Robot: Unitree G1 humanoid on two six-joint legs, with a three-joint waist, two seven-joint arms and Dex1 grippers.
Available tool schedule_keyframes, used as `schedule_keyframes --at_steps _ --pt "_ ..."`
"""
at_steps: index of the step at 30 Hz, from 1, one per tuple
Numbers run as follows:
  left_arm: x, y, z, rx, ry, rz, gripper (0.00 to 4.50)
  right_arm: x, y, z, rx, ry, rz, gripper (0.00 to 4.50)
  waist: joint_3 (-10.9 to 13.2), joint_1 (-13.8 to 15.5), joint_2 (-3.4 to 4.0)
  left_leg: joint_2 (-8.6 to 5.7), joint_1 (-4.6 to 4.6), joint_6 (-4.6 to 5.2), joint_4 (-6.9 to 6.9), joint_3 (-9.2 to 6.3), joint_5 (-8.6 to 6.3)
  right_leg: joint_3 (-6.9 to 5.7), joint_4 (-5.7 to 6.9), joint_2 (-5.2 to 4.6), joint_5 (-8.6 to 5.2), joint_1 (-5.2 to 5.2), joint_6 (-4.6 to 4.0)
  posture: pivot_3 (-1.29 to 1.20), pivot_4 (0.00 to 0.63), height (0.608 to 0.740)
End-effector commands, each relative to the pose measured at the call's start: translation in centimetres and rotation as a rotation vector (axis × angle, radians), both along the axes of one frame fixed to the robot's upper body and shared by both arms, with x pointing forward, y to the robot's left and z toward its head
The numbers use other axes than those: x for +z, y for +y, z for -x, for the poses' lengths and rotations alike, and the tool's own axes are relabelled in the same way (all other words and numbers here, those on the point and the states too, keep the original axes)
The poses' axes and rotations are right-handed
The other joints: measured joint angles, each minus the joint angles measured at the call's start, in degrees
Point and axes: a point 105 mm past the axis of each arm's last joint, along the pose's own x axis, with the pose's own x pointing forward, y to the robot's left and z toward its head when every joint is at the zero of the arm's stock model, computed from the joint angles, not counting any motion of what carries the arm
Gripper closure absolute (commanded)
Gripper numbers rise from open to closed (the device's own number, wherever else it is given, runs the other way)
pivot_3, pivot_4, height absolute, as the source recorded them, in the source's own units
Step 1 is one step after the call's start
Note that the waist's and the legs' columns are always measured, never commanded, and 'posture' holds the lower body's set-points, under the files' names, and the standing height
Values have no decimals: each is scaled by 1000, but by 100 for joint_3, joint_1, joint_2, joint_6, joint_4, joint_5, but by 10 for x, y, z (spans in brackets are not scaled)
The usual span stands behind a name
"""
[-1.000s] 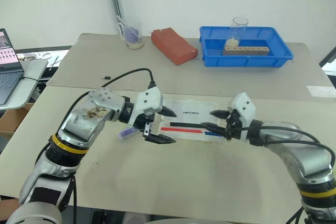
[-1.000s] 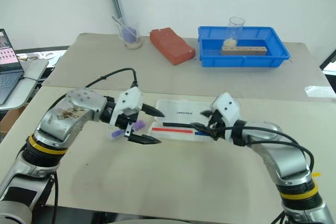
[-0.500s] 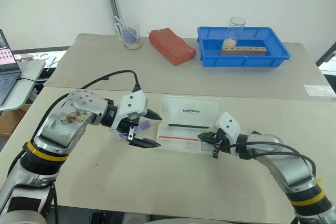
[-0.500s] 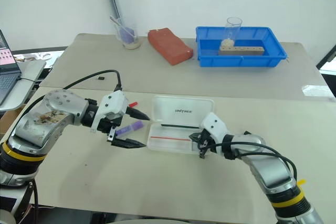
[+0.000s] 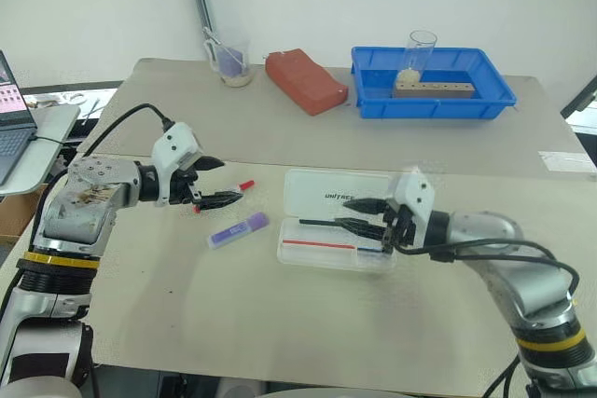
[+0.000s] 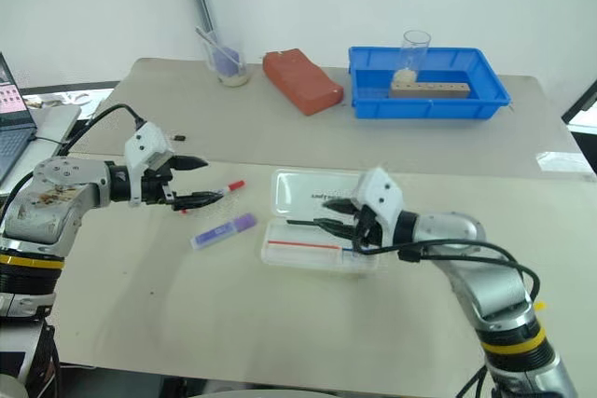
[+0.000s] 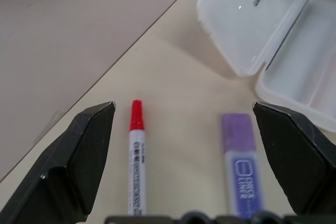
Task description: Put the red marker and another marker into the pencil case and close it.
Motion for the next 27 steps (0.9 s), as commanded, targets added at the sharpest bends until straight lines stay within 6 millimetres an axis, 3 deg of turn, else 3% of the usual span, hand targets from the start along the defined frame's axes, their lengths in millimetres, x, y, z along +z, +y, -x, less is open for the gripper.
schedule_keyframes --at_steps 1,4,9,14,17,24,25,27 --pt "-2 12 -9 20 -54 -55 0 31 5 4 60 -62 -25 1160 0 7 1 -1 0 0 0 1 0 0 0 -2 0 -2 -1 0 150 740" --pt "-18 21 -14 41 -34 -81 0 51 13 9 109 -81 -42 138 -1 11 1 0 -1 0 -1 2 0 -2 0 -5 1 -5 -3 0 150 740" --pt "-45 24 -26 67 9 -70 0 67 21 15 144 -119 -27 58 -1 22 0 -1 -3 0 -2 6 0 -6 1 -12 1 -9 -4 0 150 740" --pt "-60 26 -30 65 48 -66 0 74 25 17 142 -137 -28 58 -3 6 -4 0 -13 0 -3 7 0 -6 6 -12 2 -13 -5 0 150 740" --pt "-69 29 -30 65 72 -89 823 78 25 18 127 -151 -29 0 -3 5 -4 -1 -14 1 -3 8 0 -5 11 -11 3 -12 -6 0 150 740" --pt "-68 31 -32 61 66 -92 4122 79 23 16 104 -159 -31 0 -4 1 -4 0 -11 1 -2 8 0 -6 21 -11 3 -13 -6 0 150 740" --pt "-67 31 -32 63 62 -92 4385 79 23 16 102 -159 -31 0 -4 1 -4 0 -11 1 -2 8 0 -5 24 -11 3 -14 -6 0 150 740" --pt "-64 34 -34 75 43 -100 4380 78 22 14 93 -154 -36 0 -4 0 -4 -1 -10 0 -2 8 0 -5 30 -11 2 -15 -7 0 150 740"
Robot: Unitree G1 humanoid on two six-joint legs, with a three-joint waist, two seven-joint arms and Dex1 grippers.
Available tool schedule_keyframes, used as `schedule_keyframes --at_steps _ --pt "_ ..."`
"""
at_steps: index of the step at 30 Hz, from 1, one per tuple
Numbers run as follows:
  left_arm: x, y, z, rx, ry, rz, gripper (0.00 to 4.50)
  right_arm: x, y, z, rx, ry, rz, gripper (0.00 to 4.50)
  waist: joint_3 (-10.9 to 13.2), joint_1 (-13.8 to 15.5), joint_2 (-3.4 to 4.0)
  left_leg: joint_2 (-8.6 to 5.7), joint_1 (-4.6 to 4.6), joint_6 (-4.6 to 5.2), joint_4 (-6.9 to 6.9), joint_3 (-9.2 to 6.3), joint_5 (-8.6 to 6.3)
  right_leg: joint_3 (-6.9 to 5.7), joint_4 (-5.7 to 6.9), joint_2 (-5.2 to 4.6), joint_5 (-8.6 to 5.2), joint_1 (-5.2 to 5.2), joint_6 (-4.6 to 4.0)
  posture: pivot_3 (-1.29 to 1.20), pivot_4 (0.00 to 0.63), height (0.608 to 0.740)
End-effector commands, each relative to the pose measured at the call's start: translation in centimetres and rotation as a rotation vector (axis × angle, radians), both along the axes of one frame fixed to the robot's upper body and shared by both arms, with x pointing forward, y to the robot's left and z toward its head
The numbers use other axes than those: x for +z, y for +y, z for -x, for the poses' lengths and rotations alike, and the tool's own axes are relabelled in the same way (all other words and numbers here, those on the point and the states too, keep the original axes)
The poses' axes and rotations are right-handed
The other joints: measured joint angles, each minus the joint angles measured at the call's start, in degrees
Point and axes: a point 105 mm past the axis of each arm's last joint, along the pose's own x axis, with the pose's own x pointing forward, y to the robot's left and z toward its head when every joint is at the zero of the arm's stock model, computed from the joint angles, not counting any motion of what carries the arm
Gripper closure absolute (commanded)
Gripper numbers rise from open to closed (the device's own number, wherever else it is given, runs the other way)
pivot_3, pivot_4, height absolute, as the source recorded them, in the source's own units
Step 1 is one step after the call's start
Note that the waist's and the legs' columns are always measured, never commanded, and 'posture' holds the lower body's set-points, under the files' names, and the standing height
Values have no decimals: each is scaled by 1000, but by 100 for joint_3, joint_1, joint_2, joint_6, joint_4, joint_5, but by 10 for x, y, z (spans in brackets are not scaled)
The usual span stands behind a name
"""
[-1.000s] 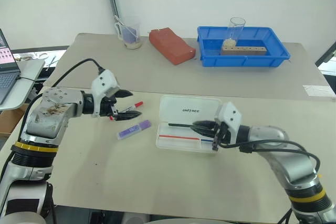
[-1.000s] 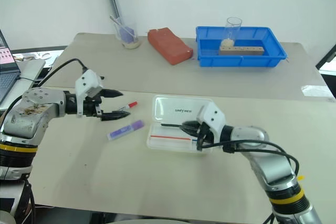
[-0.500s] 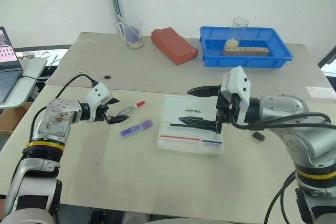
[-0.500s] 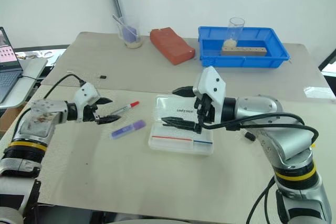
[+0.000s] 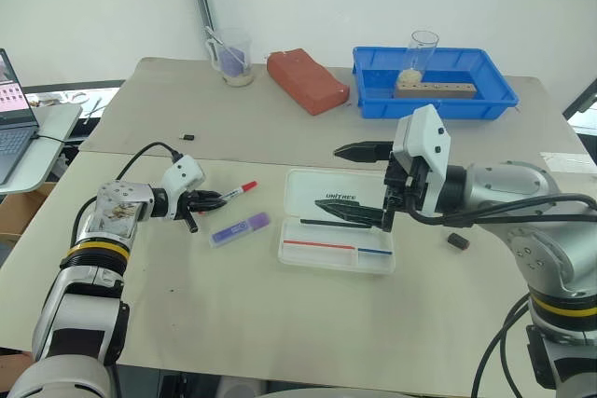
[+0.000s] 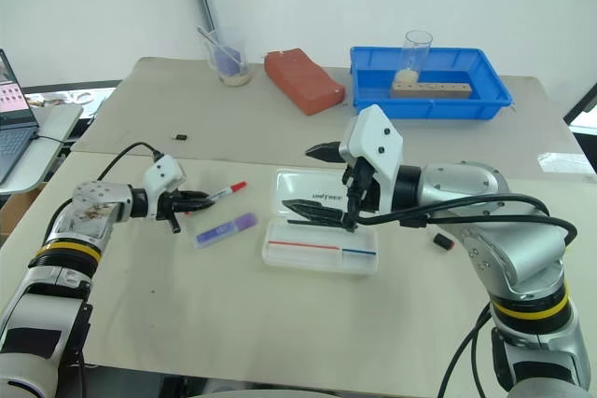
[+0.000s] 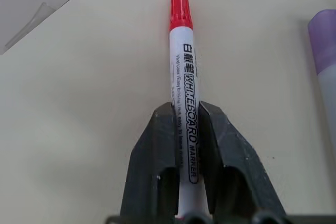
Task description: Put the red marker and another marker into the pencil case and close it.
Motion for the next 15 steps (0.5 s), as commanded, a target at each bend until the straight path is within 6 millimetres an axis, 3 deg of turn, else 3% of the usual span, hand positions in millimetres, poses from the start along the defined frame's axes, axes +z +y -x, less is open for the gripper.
schedule_keyframes --at_steps 1,5,9,12,15 --pt "18 9 -9 39 -74 -31 4380 9 -1 2 -10 -56 -13 0 0 0 0 0 0 0 1 0 0 0 4 0 0 -1 0 0 150 740" --pt "67 -5 -12 -10 -211 43 4380 -9 -12 0 -55 -42 27 0 2 13 -16 0 -4 0 0 -1 0 -1 13 1 -2 -10 -2 0 150 740" --pt "119 -48 6 -181 -337 119 4380 -18 -22 7 -85 -16 38 0 1 27 -16 0 -30 -1 7 0 1 -5 17 -1 -2 -24 -1 0 150 740" --pt "131 -89 29 -332 -347 127 4380 -23 -28 10 -108 0 46 0 -6 5 -4 -2 -24 -1 9 1 1 0 18 0 -3 -18 0 0 150 740" --pt "121 -142 51 -475 -299 134 4380 -38 -39 14 -142 34 85 0 -8 27 -1 -6 -3 -1 9 -8 1 -2 10 4 -7 11 7 0 150 740"
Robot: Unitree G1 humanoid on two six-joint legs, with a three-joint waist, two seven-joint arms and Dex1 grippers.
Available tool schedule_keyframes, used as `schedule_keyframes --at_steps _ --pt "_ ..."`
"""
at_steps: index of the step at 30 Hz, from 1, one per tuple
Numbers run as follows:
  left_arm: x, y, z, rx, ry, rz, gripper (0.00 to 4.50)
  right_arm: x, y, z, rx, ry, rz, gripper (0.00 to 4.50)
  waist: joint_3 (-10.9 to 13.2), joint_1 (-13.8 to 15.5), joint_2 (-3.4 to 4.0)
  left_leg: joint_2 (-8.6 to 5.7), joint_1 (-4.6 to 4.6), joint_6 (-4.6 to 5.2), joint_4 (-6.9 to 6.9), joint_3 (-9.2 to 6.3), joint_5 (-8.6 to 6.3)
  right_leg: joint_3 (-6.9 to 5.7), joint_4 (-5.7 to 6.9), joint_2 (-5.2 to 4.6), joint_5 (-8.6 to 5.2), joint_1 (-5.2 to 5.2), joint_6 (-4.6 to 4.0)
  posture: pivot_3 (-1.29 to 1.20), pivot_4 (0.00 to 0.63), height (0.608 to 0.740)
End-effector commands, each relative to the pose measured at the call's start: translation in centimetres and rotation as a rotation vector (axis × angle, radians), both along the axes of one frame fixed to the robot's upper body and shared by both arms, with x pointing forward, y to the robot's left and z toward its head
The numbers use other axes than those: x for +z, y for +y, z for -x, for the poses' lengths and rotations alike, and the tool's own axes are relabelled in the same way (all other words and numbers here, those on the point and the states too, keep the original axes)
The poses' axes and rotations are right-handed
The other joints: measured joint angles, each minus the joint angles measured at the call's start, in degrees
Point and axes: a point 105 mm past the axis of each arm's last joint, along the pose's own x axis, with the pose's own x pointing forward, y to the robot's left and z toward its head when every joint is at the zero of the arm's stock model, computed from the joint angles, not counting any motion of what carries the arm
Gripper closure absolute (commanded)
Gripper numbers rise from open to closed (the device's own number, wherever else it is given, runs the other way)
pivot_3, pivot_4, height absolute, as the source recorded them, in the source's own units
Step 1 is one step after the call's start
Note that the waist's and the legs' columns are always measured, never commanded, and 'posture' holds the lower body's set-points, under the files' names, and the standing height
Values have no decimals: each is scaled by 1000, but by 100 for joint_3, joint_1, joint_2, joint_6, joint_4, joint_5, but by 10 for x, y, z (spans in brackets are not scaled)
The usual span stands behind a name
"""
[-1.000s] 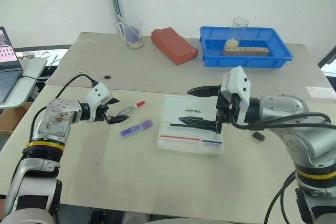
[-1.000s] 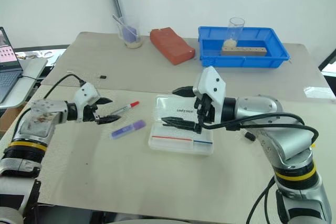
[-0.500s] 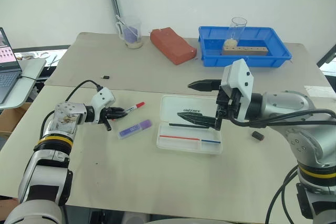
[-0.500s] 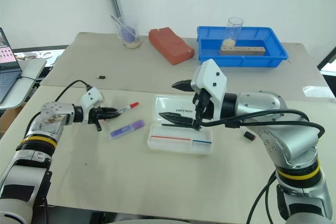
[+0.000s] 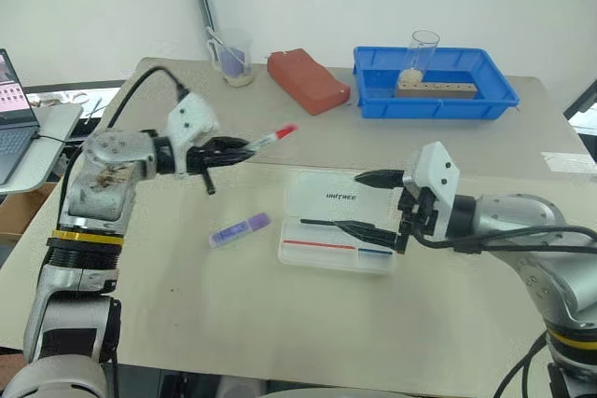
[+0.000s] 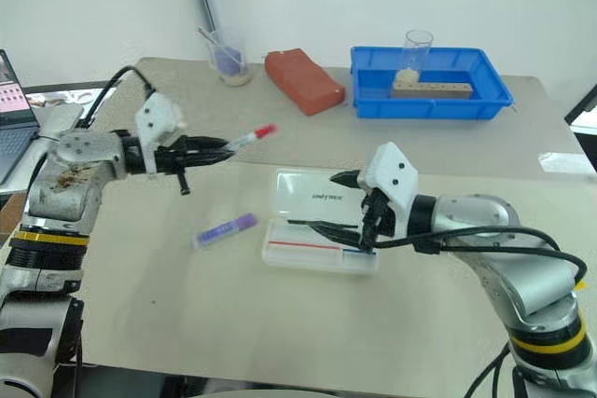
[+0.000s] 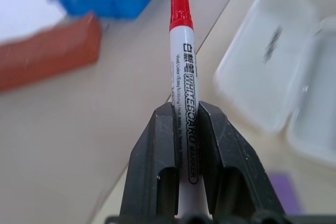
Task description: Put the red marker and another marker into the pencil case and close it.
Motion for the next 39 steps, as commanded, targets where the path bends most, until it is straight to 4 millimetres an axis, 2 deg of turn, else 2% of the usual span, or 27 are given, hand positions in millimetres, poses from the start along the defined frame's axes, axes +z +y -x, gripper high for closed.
schedule_keyframes --at_steps 1,6,9,15,20,24,28,31,33,35,39 --pt "-13 -52 24 -153 23 -47 4380 -1 -9 6 -20 -35 31 0 1 7 -1 -2 11 0 1 -1 0 1 -2 0 -5 13 4 0 150 740" --pt "-57 -74 30 -206 55 -161 4380 -22 -27 15 -66 36 95 0 8 -66 -13 -4 11 1 3 -4 0 16 -7 8 -6 10 5 0 150 740" --pt "-80 -83 30 -229 82 -219 4380 -26 -33 16 -109 42 95 0 15 -67 -22 -3 11 1 2 -13 0 20 -7 16 -5 7 2 0 150 740" --pt "-88 -92 27 -255 83 -226 4380 -31 -34 17 -157 46 71 0 15 -20 -23 -4 5 1 5 -14 0 17 -19 13 -6 10 5 0 150 740" --pt "-77 -89 27 -250 75 -187 2005 -32 -34 16 -172 48 61 0 15 -22 -22 -4 0 1 4 -13 0 15 -37 11 -4 13 7 0 150 740" --pt "-54 -71 23 -198 54 -138 87 -27 -31 14 -149 34 50 0 15 -40 -22 -3 1 1 2 -14 0 14 -35 12 -4 12 7 0 150 740" --pt "-43 -39 19 -81 89 -93 34 -19 -19 12 -95 31 7 0 13 -70 -18 0 4 1 -1 -14 0 15 -35 15 -4 12 8 0 150 740" --pt "-67 13 18 85 143 -140 34 -13 4 12 13 49 -48 0 9 -118 -12 5 12 1 -7 -14 -1 17 -36 18 -4 14 7 0 150 740" --pt "-82 34 23 156 186 -158 34 -8 16 13 77 59 -70 0 6 -156 -3 6 12 1 -9 -15 -1 17 -35 17 -2 13 2 0 150 740" --pt "-97 47 28 205 219 -183 34 -4 24 13 126 58 -65 0 3 -140 3 8 12 1 -10 -15 -1 14 -32 16 -2 11 1 0 150 740" --pt "-121 59 38 256 291 -188 34 1 32 13 189 51 -46 0 7 -4 -15 9 16 -1 -8 -8 -2 -4 -42 -13 -2 -1 -2 0 150 740"
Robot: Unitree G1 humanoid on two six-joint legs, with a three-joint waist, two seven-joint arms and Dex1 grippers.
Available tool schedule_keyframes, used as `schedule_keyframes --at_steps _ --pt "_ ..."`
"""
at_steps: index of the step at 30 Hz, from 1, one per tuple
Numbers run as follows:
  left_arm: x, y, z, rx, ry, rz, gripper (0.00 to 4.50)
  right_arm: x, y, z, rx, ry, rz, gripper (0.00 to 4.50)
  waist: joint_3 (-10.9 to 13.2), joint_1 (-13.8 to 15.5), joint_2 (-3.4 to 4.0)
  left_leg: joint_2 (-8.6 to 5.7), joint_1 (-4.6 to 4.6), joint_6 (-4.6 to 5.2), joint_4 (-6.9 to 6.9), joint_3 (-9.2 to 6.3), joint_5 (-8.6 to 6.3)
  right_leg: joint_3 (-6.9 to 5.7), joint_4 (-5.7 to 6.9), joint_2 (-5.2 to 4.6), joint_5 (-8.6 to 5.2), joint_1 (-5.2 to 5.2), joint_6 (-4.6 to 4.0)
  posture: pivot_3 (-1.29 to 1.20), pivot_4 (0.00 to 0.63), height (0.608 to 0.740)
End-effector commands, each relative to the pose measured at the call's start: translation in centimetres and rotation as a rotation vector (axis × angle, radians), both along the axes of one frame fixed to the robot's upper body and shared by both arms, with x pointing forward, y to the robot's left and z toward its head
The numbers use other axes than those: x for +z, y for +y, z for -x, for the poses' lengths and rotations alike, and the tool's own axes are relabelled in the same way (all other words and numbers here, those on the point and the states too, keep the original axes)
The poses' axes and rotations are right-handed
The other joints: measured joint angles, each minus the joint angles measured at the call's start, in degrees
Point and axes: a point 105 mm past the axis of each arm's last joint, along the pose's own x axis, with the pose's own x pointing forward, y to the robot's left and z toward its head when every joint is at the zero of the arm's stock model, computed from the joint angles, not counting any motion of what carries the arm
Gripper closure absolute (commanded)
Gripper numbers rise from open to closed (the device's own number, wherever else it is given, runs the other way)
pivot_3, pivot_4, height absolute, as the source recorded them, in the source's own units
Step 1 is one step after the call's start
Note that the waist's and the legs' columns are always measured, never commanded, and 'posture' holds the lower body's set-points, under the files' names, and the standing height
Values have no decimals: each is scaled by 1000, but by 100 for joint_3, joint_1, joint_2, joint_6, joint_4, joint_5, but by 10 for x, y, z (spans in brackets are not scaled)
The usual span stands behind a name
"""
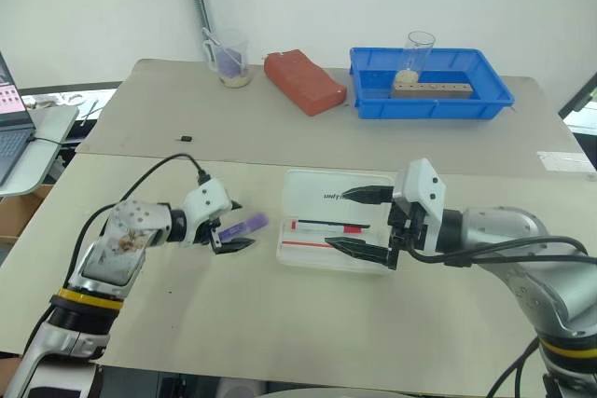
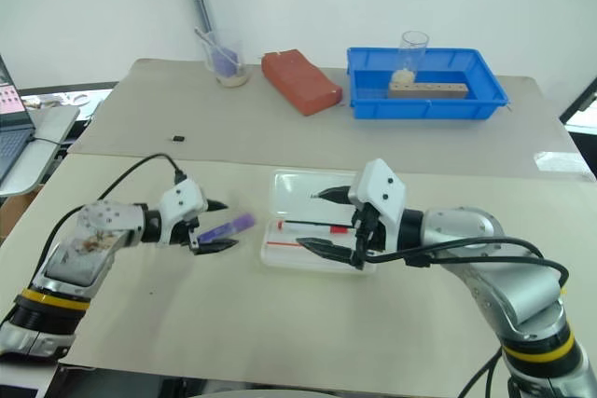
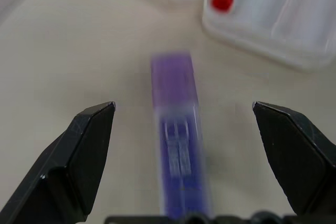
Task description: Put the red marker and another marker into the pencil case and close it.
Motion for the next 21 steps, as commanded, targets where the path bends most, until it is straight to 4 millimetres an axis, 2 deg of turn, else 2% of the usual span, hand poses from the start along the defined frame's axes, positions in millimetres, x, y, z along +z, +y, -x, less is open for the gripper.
schedule_keyframes --at_steps 1,3,8,9,13,15,17,21 --pt "2 7 2 22 -26 1 275 6 5 2 51 -9 4 0 -1 49 -2 -2 -2 -1 -1 6 -1 -2 -3 -13 0 0 0 0 150 740" --pt "-3 9 6 30 -14 4 889 7 6 2 65 -10 9 0 -2 56 -1 2 -3 -7 -2 18 -4 -6 -6 -27 1 0 -2 0 150 740" --pt "0 10 7 34 -27 15 3325 9 5 1 72 -11 15 0 -5 35 3 7 -1 -7 -7 16 -5 -2 -4 -21 1 -1 -9 0 150 740" --pt "2 10 7 30 -34 15 3571 9 5 1 71 -10 16 0 -5 29 4 7 -2 -7 -8 16 -4 -3 -2 -20 0 -2 -10 0 150 740" --pt "19 -9 10 -59 -90 37 3566 5 0 0 53 -1 29 0 -5 13 4 6 -7 -1 -9 16 -1 -1 0 -19 -1 3 -12 0 150 740" --pt "43 -36 14 -175 -150 85 3566 -2 -9 -1 16 3 55 0 -4 32 2 6 -11 -1 -8 17 -1 -1 -2 -20 -1 2 -11 0 150 740" --pt "57 -56 18 -281 -195 90 3566 -11 -19 0 -14 1 101 0 -4 106 0 4 -11 -2 -7 19 -1 -12 -8 -24 -2 0 -8 0 150 740" --pt "57 -87 26 -459 -208 58 3566 -19 -32 2 -67 16 126 0 -9 109 9 -5 -10 -1 -4 37 -1 3 -17 -24 0 8 -6 0 150 740"
